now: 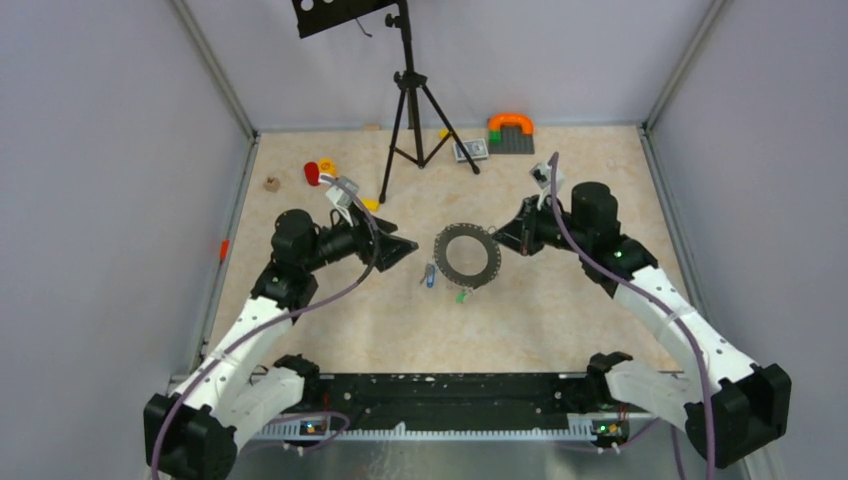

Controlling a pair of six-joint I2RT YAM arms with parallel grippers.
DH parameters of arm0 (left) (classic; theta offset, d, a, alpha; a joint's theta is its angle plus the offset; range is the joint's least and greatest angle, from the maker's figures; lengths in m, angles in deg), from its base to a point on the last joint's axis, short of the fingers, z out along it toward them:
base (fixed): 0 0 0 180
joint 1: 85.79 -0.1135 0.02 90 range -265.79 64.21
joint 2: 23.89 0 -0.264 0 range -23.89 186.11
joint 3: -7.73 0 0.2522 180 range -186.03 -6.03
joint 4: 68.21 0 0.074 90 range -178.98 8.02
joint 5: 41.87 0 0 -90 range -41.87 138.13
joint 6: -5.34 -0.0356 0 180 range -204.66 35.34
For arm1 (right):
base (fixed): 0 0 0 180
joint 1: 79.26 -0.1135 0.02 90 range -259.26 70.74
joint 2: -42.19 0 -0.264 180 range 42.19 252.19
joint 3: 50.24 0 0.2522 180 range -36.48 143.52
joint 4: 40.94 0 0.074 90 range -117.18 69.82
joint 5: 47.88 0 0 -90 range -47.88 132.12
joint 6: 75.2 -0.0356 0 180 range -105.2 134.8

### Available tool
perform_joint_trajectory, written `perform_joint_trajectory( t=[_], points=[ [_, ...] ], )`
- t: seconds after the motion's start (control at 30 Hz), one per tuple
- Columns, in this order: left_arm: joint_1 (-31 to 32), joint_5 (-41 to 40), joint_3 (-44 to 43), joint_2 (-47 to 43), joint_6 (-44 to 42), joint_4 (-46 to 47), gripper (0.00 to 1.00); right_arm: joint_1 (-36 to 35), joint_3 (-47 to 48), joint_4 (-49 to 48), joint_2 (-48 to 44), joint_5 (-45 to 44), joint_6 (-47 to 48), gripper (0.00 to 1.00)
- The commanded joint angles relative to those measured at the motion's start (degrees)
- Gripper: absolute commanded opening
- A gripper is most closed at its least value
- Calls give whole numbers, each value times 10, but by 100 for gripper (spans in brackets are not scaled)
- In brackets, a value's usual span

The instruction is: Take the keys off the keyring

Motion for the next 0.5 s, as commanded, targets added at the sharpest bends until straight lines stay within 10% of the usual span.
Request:
perform_joint_trajectory(
  t=[0.0,0.47],
  points=[
    [21,46,-14,-30,-41,15,95,-21,53,-7,-21,33,15,0],
    [92,29,5,-36,-47,33,90,-45,109,25,-37,86,17,0]
  ],
)
